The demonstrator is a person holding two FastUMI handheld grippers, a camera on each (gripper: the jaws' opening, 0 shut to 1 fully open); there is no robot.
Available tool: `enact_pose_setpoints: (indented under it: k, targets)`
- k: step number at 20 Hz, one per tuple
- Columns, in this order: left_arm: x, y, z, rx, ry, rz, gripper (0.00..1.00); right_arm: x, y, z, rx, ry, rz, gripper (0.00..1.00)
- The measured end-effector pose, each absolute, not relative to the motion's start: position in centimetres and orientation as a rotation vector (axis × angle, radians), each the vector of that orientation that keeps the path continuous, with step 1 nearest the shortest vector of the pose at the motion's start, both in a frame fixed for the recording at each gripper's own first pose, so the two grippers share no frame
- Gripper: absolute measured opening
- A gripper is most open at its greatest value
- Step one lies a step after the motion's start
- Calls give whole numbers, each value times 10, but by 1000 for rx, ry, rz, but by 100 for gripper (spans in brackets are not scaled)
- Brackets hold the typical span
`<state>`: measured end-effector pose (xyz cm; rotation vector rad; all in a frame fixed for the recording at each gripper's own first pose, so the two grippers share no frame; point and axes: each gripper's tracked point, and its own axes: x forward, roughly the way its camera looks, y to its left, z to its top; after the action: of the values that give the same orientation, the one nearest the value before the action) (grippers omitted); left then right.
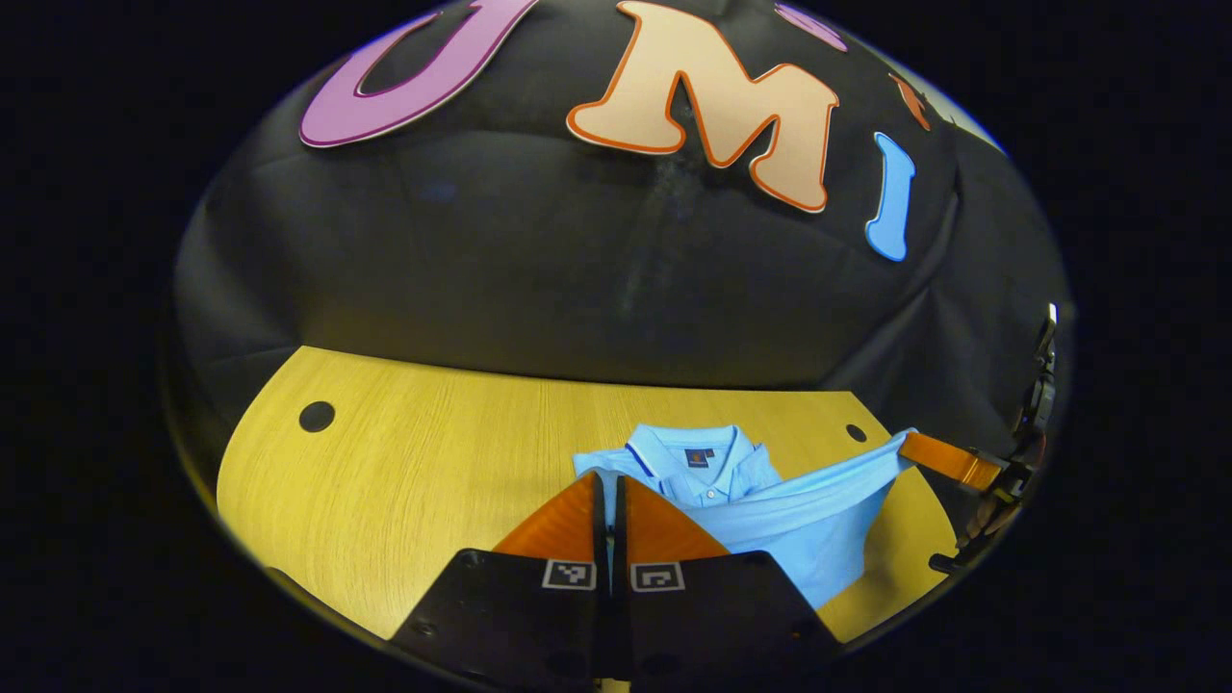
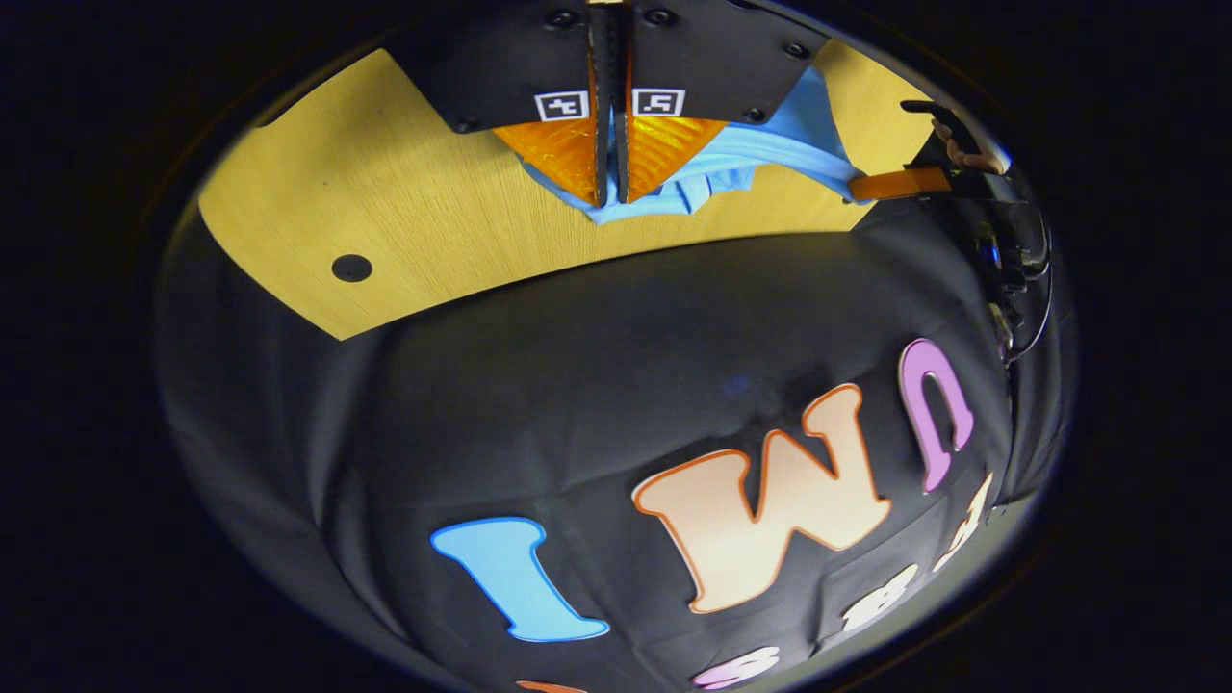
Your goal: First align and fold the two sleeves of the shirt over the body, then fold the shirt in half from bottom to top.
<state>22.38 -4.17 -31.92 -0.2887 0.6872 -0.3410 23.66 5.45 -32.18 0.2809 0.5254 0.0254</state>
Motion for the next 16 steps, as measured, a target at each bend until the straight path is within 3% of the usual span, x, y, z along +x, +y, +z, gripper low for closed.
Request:
enact_pose_setpoints:
  k: [9,10,11,12,13,15,16]
  targets:
    - [249,-44,-424,-252,807,-251,0,269,48,-430,303,653,-90,4]
    - [253,-35,-418,-237,780,-214,3,268,50,-422,294,643,-80,27]
    - [256,-28,-407,-221,743,-189,13,268,51,-411,271,615,-66,51]
    - [257,-21,-393,-198,703,-169,16,265,52,-395,241,581,-48,74]
    - [259,-13,-374,-179,644,-147,43,260,54,-377,214,549,-38,98]
    - [257,-2,-338,-150,537,-108,96,244,57,-337,179,482,-15,97]
    - [250,2,-310,-141,489,-100,92,235,59,-315,156,447,0,97]
